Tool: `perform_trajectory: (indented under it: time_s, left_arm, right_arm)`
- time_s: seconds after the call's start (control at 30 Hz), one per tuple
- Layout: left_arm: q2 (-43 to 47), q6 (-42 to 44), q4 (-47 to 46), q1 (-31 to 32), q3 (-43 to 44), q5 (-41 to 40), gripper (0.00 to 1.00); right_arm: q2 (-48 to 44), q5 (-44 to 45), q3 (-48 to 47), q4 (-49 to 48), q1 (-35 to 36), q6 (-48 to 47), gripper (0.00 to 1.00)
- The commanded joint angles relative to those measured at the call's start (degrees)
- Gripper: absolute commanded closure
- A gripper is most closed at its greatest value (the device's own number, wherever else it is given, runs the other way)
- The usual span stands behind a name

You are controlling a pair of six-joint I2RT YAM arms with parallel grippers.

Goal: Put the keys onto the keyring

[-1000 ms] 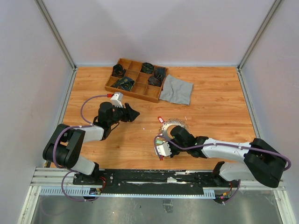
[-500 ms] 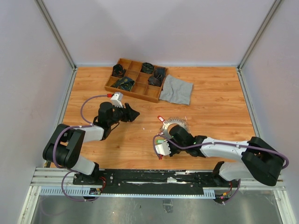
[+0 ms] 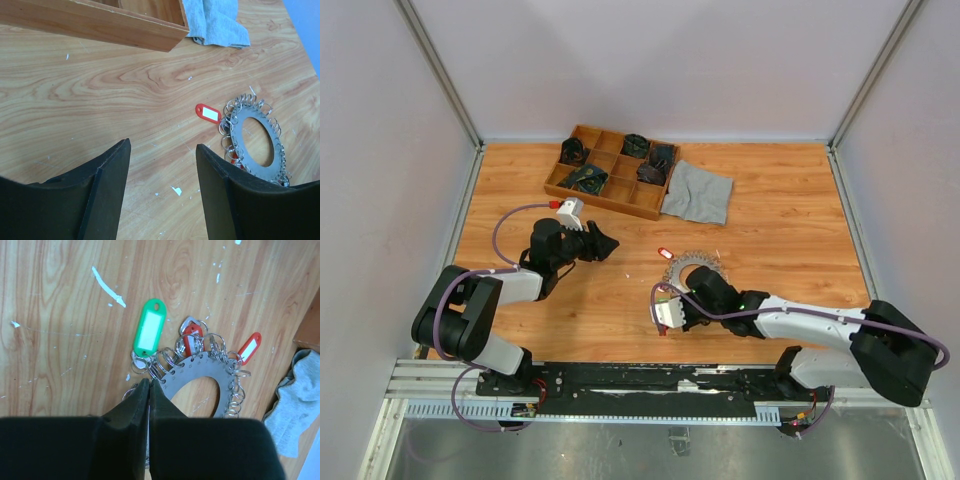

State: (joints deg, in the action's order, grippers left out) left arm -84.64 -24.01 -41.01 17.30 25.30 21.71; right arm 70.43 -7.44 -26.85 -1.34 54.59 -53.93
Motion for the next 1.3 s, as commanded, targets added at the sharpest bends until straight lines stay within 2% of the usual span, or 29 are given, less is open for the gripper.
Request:
perform_trajectory:
  time_s: [0.0, 0.33, 0.7, 1.03, 1.27]
  left_arm:
    - [0.27, 1.21, -1.0, -0.51, 0.79, -0.09, 0.4]
    - [0.6, 2.2, -2.1, -0.05, 0.89, 3.33, 0.39]
    - [3.27, 5.78, -2.05, 4.28, 2.64, 8.51, 0.39]
    - [17.15, 8.6, 1.06, 7.31, 2.21, 12.26, 0.41]
    - [23.41, 9.5, 6.41, 11.54, 2.6, 14.69, 0.5]
  right_arm:
    - [-3.0, -1.72, -1.63, -0.64, -0.95, 3.96, 0.99]
    - [-6.34, -5.21, -4.88, 2.72, -1.91, 13.46, 0.99]
    - [-11.5, -11.13, -7.9, 1.64, -5.22, 26.28, 0.99]
    - [-18.76, -13.76, -3.43, -11.87, -8.95, 40.51, 0.99]
    - [-21.81, -12.86, -3.61, -16.52, -10.33, 47.24, 0.99]
